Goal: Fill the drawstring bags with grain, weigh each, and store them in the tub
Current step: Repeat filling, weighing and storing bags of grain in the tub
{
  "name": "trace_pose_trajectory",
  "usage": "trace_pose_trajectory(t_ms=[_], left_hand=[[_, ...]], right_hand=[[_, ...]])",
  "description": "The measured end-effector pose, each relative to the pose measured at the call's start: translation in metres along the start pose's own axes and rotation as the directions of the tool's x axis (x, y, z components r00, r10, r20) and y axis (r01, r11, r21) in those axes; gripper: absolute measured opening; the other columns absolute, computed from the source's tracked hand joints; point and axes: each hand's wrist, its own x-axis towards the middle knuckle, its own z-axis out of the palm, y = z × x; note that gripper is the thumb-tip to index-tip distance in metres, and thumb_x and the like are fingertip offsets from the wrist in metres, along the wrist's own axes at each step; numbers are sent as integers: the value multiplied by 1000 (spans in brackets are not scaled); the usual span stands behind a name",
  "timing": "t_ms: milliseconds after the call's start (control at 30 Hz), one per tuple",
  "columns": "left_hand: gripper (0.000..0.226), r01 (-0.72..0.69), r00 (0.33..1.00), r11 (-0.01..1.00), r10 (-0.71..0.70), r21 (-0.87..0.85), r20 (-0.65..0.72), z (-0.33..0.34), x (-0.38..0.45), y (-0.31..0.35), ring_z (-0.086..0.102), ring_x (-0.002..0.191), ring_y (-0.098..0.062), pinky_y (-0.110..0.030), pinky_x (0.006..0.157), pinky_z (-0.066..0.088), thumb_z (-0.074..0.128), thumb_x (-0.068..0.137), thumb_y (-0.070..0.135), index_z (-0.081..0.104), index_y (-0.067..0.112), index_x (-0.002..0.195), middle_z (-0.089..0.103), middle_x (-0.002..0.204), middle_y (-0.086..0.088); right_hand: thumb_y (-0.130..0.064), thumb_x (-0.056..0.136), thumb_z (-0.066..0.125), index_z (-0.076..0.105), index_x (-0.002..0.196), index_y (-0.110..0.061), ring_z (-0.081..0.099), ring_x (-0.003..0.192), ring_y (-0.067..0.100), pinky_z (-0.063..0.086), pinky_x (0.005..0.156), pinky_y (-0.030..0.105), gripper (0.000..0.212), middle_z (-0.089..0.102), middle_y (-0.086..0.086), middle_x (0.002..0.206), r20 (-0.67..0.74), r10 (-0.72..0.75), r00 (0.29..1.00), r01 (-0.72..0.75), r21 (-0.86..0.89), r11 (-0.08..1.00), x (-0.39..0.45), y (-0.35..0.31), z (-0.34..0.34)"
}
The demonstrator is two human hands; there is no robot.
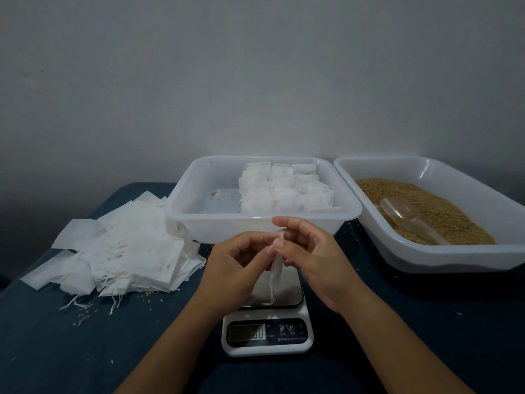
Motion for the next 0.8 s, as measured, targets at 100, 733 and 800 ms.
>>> trace_pose_trajectory(t_ms=[100, 733, 800], left_hand=[[26, 4, 1000, 1000, -4, -14, -20, 1, 0, 3, 79, 88, -26, -27, 77, 62, 70, 99, 8, 67, 20, 121, 80, 92, -10], [34, -28, 989, 997, 39, 77, -141, 3, 0, -1, 77, 81, -22, -26, 72, 60, 80, 89, 18, 50, 33, 89, 78, 89, -7], [35, -19, 986, 996, 33, 89, -162, 3, 0, -1, 76, 78, -22, -27, 71, 59, 79, 87, 22, 49, 39, 86, 78, 88, -7]], right_hand=[[-10, 93, 74, 72, 124, -22, 71, 90, 12, 57, 80, 26, 34, 70, -11, 89, -9, -21, 1000, 21, -17, 1000, 0, 3, 2], [-6, 95, 73, 66, 134, -29, 73, 97, 17, 59, 82, 27, 46, 73, 1, 110, -76, -80, 994, 71, -109, 991, 2, 6, 1], [-3, 93, 75, 64, 135, -31, 72, 92, 14, 59, 83, 27, 52, 72, 0, 112, -78, -79, 994, 69, -121, 990, 1, 6, 0]])
